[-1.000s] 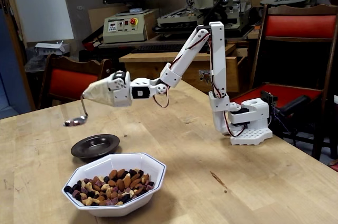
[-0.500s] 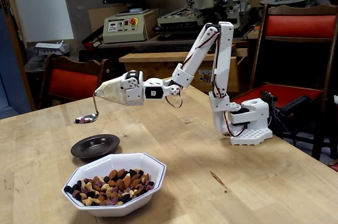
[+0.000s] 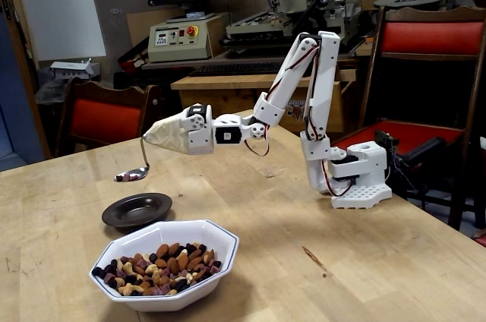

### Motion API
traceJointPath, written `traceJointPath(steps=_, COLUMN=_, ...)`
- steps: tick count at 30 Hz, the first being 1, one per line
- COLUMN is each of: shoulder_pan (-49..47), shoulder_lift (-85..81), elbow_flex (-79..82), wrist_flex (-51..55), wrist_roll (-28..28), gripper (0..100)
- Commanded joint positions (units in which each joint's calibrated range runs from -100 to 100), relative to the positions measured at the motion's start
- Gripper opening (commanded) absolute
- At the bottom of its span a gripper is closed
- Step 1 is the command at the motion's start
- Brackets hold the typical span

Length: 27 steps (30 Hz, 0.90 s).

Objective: Use spoon to take food

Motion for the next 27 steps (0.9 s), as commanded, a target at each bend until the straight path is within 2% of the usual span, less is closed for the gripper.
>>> traceJointPath(steps=1, shoulder_pan=0.78, shoulder_lift=-3.67, elbow_flex=-0.52, wrist_flex=-1.55, wrist_roll=1.42, gripper=4)
traceJointPath(steps=7, shoulder_pan=3.22, shoulder_lift=-3.16, elbow_flex=-0.61, wrist_flex=-1.55, wrist_roll=6.11, gripper=4)
traceJointPath(steps=19, shoulder_pan=3.44, shoulder_lift=-3.16, elbow_flex=-0.52, wrist_flex=-1.16, wrist_roll=7.28, gripper=4)
traceJointPath(steps=27, shoulder_pan=3.07, shoulder_lift=-3.16, elbow_flex=-0.52, wrist_flex=-1.47, wrist_roll=13.68, gripper=4)
